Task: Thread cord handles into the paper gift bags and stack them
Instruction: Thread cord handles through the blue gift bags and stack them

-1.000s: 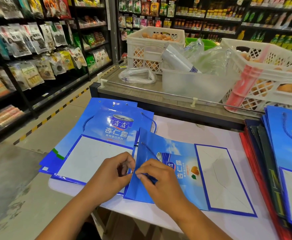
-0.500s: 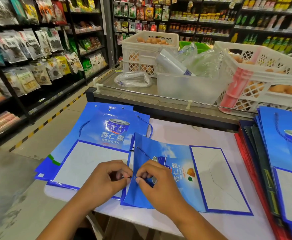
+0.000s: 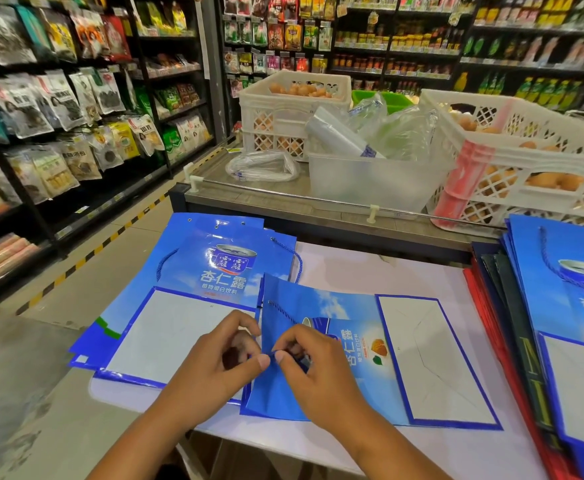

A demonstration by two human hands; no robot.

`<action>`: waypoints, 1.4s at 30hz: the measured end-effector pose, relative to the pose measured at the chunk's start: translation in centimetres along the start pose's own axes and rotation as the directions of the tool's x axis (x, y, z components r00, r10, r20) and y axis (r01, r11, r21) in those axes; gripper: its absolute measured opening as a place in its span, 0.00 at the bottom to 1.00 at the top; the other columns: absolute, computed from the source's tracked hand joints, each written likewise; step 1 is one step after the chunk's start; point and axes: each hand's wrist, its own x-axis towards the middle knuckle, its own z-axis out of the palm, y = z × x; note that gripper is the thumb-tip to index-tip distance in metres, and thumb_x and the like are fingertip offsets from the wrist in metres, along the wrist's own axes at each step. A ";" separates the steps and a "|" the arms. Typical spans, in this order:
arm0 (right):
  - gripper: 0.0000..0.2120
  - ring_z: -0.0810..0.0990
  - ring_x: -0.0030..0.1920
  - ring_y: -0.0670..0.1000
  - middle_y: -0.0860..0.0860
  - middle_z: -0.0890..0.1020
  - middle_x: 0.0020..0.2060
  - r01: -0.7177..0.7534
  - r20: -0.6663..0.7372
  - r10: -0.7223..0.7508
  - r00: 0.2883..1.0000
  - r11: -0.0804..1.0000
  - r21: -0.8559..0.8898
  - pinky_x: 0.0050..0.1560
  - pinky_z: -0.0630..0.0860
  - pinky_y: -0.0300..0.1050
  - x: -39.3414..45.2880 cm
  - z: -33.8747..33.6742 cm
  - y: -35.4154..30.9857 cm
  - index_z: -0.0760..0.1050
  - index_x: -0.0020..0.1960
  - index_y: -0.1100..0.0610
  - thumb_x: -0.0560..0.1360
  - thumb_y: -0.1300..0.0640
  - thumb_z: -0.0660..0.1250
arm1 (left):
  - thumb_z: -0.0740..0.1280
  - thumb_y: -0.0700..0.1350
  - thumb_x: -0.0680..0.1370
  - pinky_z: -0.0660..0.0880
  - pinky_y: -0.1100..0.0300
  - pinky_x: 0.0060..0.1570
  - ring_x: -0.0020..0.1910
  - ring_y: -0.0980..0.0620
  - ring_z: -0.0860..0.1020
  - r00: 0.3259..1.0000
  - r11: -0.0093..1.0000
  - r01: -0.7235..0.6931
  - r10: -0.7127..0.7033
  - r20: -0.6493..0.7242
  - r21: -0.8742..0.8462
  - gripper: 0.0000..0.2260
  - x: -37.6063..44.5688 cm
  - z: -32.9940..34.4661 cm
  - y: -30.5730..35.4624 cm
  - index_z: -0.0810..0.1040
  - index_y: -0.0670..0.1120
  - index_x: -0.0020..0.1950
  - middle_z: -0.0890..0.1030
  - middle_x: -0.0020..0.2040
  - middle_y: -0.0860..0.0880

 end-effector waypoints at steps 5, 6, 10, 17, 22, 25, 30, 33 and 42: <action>0.09 0.77 0.55 0.42 0.37 0.77 0.52 0.128 0.069 -0.120 0.990 0.984 -0.121 0.58 0.75 0.42 -0.7 -1.2 -1.4 0.76 0.58 0.44 0.78 0.49 0.70 | 0.70 0.37 0.80 0.72 0.54 0.38 0.34 0.53 0.73 1.000 0.998 -0.001 0.002 -0.015 0.064 0.13 0.3 0.4 1.2 0.81 0.54 0.58 0.76 0.37 0.47; 0.14 0.74 0.60 0.39 0.34 0.76 0.57 0.159 0.087 -0.147 0.985 0.975 -0.155 0.63 0.71 0.39 -1.0 -2.0 -1.8 0.75 0.62 0.44 0.78 0.47 0.70 | 0.70 0.37 0.79 0.71 0.55 0.38 0.35 0.53 0.72 0.999 1.000 0.001 0.000 -0.038 0.030 0.12 0.5 0.4 1.8 0.83 0.53 0.55 0.76 0.37 0.45; 0.35 0.54 0.77 0.33 0.27 0.59 0.74 0.141 0.211 -0.089 0.973 0.959 -0.246 0.75 0.50 0.29 -2.9 -6.4 -3.2 0.62 0.75 0.32 0.72 0.33 0.73 | 0.70 0.41 0.71 0.71 0.61 0.36 0.35 0.51 0.75 0.984 0.997 -0.005 -0.009 -0.179 -0.081 0.08 1.6 -0.3 5.4 0.86 0.49 0.46 0.80 0.37 0.43; 0.29 0.64 0.78 0.44 0.32 0.65 0.76 0.079 -0.062 -0.113 0.992 0.910 -0.408 0.62 0.71 0.25 -7.8 -12.2 0.6 0.64 0.76 0.34 0.78 0.44 0.70 | 0.71 0.43 0.71 0.70 0.54 0.39 0.34 0.47 0.75 0.962 0.984 -0.108 0.067 -0.266 -0.143 0.05 2.9 -0.9 12.7 0.86 0.49 0.41 0.79 0.38 0.37; 0.16 0.79 0.65 0.42 0.37 0.80 0.64 0.018 -0.447 -0.162 0.880 0.951 -0.309 0.58 0.76 0.28 -8.9 -14.9 -0.8 0.80 0.67 0.48 0.79 0.51 0.66 | 0.63 0.56 0.80 0.79 0.52 0.52 0.53 0.48 0.83 0.903 0.930 -0.340 0.364 -0.228 0.137 0.12 2.2 -0.3 16.5 0.85 0.59 0.57 0.86 0.51 0.53; 0.16 0.82 0.54 0.39 0.38 0.84 0.54 -0.065 -0.636 -0.067 0.769 0.981 -0.183 0.51 0.76 0.26 -9.1 -16.9 -3.1 0.82 0.59 0.37 0.78 0.56 0.68 | 0.62 0.48 0.82 0.77 0.52 0.57 0.58 0.48 0.83 0.767 0.875 -0.477 0.459 -0.448 0.079 0.11 2.5 0.1 17.1 0.82 0.54 0.59 0.86 0.54 0.52; 0.09 0.88 0.46 0.48 0.48 0.89 0.48 0.004 -0.686 0.184 0.704 0.965 0.263 0.44 0.84 0.44 -9.8 -19.8 -4.8 0.85 0.55 0.48 0.78 0.55 0.69 | 0.65 0.54 0.78 0.75 0.39 0.65 0.63 0.55 0.79 0.895 0.962 -0.264 0.217 -0.391 -0.070 0.15 5.0 2.5 14.2 0.77 0.59 0.65 0.82 0.60 0.57; 0.11 0.88 0.48 0.53 0.52 0.89 0.48 -0.032 -0.643 0.314 0.698 0.911 0.410 0.44 0.85 0.48 -10.2 -20.6 -4.2 0.85 0.55 0.45 0.77 0.56 0.68 | 0.64 0.67 0.70 0.75 0.40 0.67 0.58 0.56 0.82 0.991 0.988 -0.069 0.052 -0.120 -0.141 0.26 5.3 5.8 13.1 0.73 0.66 0.68 0.83 0.58 0.61; 0.09 0.87 0.46 0.46 0.44 0.88 0.45 -0.318 -0.630 0.352 0.692 0.932 0.171 0.48 0.81 0.47 -13.5 -24.3 -0.6 0.81 0.50 0.43 0.80 0.58 0.71 | 0.67 0.56 0.76 0.79 0.41 0.42 0.32 0.46 0.78 0.994 0.998 0.006 0.002 0.110 -0.070 0.10 5.9 14.4 11.9 0.75 0.59 0.56 0.85 0.35 0.42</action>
